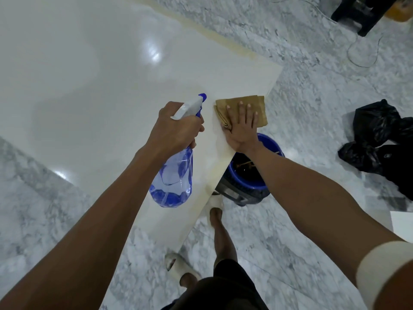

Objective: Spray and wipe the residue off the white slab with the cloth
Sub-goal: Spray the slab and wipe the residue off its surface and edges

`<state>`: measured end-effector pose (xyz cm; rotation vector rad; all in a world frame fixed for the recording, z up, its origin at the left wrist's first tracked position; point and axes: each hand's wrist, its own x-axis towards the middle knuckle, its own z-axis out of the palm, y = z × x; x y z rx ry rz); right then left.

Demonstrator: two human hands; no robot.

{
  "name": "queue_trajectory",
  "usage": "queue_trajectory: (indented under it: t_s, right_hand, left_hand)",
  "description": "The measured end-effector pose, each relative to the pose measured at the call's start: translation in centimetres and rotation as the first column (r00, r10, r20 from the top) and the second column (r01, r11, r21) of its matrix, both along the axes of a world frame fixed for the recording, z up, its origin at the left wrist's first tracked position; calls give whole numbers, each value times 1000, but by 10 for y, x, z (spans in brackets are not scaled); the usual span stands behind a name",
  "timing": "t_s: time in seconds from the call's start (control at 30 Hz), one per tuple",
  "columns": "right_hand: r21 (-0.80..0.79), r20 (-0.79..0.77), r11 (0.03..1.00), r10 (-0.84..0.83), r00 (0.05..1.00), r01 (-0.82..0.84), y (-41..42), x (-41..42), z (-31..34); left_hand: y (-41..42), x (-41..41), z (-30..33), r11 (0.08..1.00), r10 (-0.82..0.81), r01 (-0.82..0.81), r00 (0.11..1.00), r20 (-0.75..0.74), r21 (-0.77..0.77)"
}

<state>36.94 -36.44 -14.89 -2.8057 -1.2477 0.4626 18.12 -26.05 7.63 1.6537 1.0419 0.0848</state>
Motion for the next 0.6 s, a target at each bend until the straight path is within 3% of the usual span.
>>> queue_trajectory:
  t_s: [0.6]
  right_hand:
    - [66,16,998,24,1000,-25,-69,-249,1]
  left_hand:
    - [-69,-223,16,998,51,-52,997,-54,-19]
